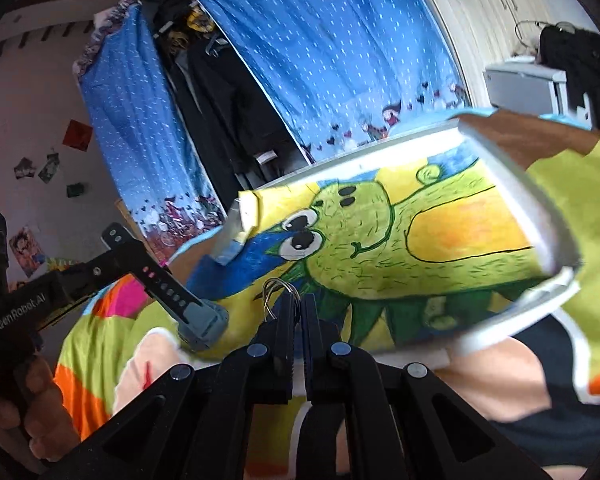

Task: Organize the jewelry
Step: 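Carry the watch and ring into the white tray and open both tools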

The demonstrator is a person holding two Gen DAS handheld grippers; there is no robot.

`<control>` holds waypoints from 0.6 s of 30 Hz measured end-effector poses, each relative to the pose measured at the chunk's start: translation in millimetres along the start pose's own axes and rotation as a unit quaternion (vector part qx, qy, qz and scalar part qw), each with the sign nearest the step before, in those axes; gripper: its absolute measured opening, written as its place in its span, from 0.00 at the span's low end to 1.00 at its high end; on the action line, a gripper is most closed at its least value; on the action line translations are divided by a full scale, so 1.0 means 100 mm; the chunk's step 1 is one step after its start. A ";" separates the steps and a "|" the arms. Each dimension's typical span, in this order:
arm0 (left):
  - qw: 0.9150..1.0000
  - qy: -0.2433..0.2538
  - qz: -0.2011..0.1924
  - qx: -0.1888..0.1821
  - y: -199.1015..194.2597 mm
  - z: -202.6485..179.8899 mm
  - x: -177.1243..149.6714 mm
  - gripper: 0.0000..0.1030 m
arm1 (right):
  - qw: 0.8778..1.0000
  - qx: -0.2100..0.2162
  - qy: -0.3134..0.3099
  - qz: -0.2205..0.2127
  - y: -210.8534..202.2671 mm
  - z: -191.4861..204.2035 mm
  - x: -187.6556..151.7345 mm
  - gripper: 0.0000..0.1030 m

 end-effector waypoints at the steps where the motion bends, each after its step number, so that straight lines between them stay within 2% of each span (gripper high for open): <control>1: 1.000 -0.001 0.004 0.004 0.04 0.04 0.00 0.01 | 1.000 -0.001 0.001 0.004 0.09 -0.01 0.01 0.04; 5: 1.000 -0.001 0.012 0.003 0.12 0.15 -0.03 0.02 | 1.000 -0.008 -0.004 0.030 0.34 -0.02 0.02 0.04; 7: 1.000 -0.003 0.015 0.009 0.13 0.11 -0.01 0.08 | 0.999 -0.015 -0.005 0.038 0.41 -0.03 0.01 0.05; 8: 1.000 -0.006 0.022 0.019 0.14 0.10 -0.01 0.19 | 0.999 -0.019 -0.004 0.041 0.43 -0.04 0.00 0.05; 9: 0.999 -0.007 0.024 0.028 0.13 0.11 -0.01 0.38 | 0.999 -0.021 -0.002 0.042 0.43 -0.05 0.00 0.05; 11: 0.999 -0.013 0.013 0.044 0.09 0.10 0.00 0.57 | 0.999 -0.033 -0.004 0.042 0.40 -0.07 -0.01 0.06; 12: 0.999 -0.018 0.000 0.045 0.02 0.11 -0.01 0.61 | 0.998 -0.039 -0.006 0.041 0.37 -0.07 -0.01 0.09; 14: 0.999 -0.025 -0.011 0.044 -0.07 0.10 -0.03 0.65 | 0.998 -0.053 -0.009 0.032 0.26 -0.09 -0.02 0.26; 16: 0.998 -0.029 -0.008 0.051 -0.15 0.08 -0.06 0.66 | 0.997 -0.067 -0.015 0.021 0.13 -0.09 -0.04 0.35; 18: 0.998 -0.031 -0.012 0.055 -0.25 0.03 -0.14 0.70 | 0.996 -0.083 -0.027 0.010 -0.03 -0.08 -0.06 0.36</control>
Point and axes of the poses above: each gripper's, at about its wrist camera, not at the fingertips, and y roughly the way its jaws point, z to its left, x to its top, the point moved 5 cm from there along y, roughly the way its jaws point, and after that the axes turned 15 degrees about z, right-handed, at the moved point
